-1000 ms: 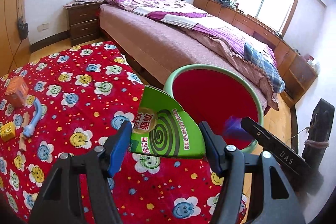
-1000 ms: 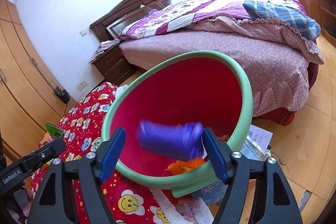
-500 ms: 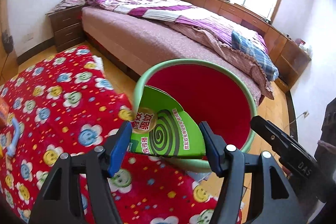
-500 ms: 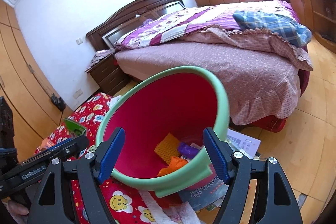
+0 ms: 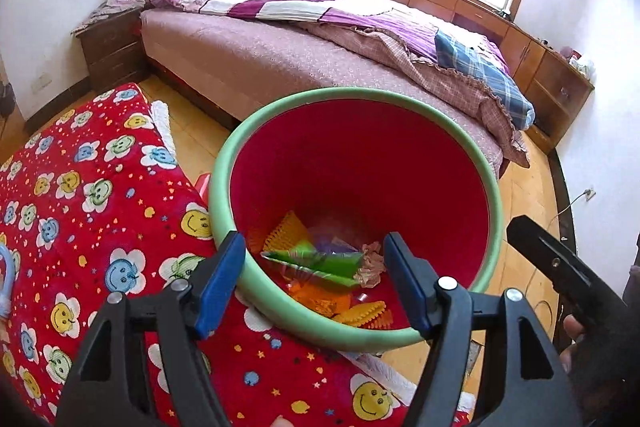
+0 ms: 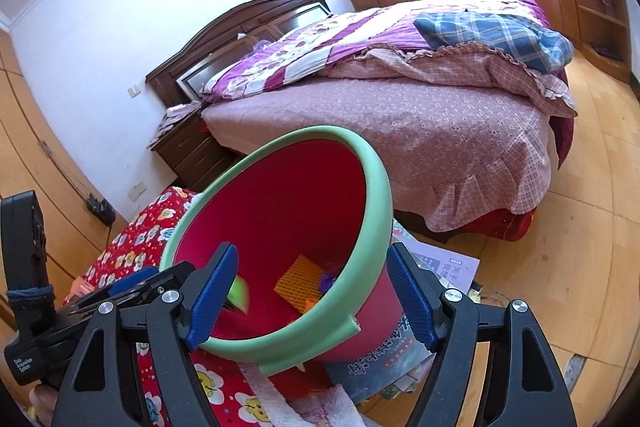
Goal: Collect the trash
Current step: 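Open both tools to drop the purple roll and green box into the bin, then move both tools back over the yellow snack box and blue plastic hook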
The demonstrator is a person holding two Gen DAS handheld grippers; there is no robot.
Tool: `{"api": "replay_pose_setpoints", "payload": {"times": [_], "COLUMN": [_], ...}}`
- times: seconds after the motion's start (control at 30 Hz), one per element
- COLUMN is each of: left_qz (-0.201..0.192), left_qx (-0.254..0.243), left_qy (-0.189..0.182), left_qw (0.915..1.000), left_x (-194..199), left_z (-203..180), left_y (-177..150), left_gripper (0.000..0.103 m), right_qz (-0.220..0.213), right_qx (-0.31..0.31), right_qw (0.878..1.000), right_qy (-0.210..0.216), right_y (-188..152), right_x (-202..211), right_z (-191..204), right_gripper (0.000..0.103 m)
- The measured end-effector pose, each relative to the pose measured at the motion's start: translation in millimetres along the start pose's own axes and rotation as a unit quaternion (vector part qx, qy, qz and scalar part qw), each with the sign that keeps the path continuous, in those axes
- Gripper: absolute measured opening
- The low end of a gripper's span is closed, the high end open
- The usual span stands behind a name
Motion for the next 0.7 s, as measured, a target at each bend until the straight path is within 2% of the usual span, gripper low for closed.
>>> {"api": "replay_pose_setpoints", "payload": {"times": [0.37, 0.7], "left_qz": [0.005, -0.007], "left_qx": [0.041, 0.068], "left_qy": [-0.012, -0.002], "left_qw": [0.9991, 0.9976], "left_x": [20.4, 58.1], "left_z": [14.3, 33.4], "left_y": [-11.4, -24.5], "left_gripper": [0.071, 0.071], "right_qz": [0.0, 0.009], "right_qx": [0.002, 0.019], "right_qw": [1.0, 1.0], "right_qy": [0.004, 0.017], "right_y": [-1.9, -7.3], "right_x": [4.2, 10.9], "right_z": [3.9, 25.4], "right_gripper": [0.077, 0.077]}}
Point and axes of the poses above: each gripper's, at about its wrist camera, not at the fingertips, and x roughly against the way its jaws point, z to its left, y to its top, the point moved 1 cm from there along -x, roughly the way its jaws point, and after that the axes turned 4 degrees about -x, right-handed, at the moved point
